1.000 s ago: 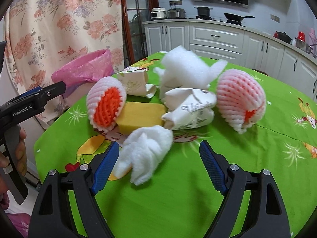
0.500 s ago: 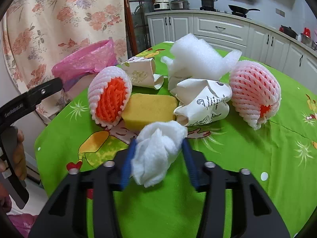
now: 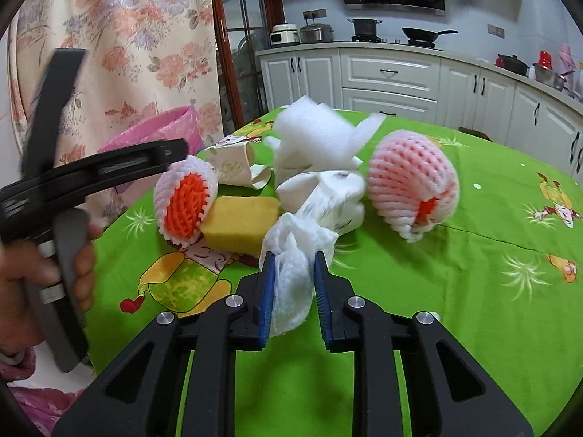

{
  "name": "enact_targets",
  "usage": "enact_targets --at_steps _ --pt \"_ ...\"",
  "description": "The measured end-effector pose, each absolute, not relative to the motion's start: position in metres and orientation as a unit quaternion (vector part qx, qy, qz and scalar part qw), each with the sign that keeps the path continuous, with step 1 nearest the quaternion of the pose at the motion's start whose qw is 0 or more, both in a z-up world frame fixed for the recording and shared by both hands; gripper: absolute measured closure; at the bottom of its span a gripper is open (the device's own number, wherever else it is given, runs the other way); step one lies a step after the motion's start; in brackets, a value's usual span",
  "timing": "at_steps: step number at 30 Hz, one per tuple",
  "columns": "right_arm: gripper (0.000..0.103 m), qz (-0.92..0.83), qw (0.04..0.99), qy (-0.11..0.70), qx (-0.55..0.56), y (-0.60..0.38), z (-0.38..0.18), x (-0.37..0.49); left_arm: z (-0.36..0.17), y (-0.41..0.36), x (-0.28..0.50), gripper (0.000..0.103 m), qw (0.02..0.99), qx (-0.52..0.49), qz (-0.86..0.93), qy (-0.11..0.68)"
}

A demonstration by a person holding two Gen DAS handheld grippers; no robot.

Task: Collect trash
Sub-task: 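Grasp a pink foam fruit net with the left tool while the right tool holds the tissue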

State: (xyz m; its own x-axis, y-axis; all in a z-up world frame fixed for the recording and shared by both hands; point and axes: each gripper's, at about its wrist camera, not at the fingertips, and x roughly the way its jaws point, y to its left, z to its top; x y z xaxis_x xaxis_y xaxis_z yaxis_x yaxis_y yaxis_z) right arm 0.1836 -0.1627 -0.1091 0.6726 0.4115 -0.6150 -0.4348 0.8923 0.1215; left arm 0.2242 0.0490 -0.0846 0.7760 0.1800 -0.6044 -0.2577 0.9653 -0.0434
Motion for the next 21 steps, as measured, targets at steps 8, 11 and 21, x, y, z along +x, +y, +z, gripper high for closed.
enact_targets --at_steps 8,11,21 --pt "0.081 0.225 0.918 0.328 0.010 -0.183 -0.108 0.180 -0.106 0.049 0.241 0.005 0.922 -0.081 0.117 0.360" --pt "0.081 0.226 0.918 0.326 0.013 -0.182 -0.106 0.181 -0.108 0.047 0.229 0.021 0.929 -0.073 0.105 0.347" --pt "0.081 0.235 0.915 0.326 0.009 -0.174 -0.106 0.176 -0.125 0.051 0.219 0.025 0.921 -0.099 0.078 0.368"
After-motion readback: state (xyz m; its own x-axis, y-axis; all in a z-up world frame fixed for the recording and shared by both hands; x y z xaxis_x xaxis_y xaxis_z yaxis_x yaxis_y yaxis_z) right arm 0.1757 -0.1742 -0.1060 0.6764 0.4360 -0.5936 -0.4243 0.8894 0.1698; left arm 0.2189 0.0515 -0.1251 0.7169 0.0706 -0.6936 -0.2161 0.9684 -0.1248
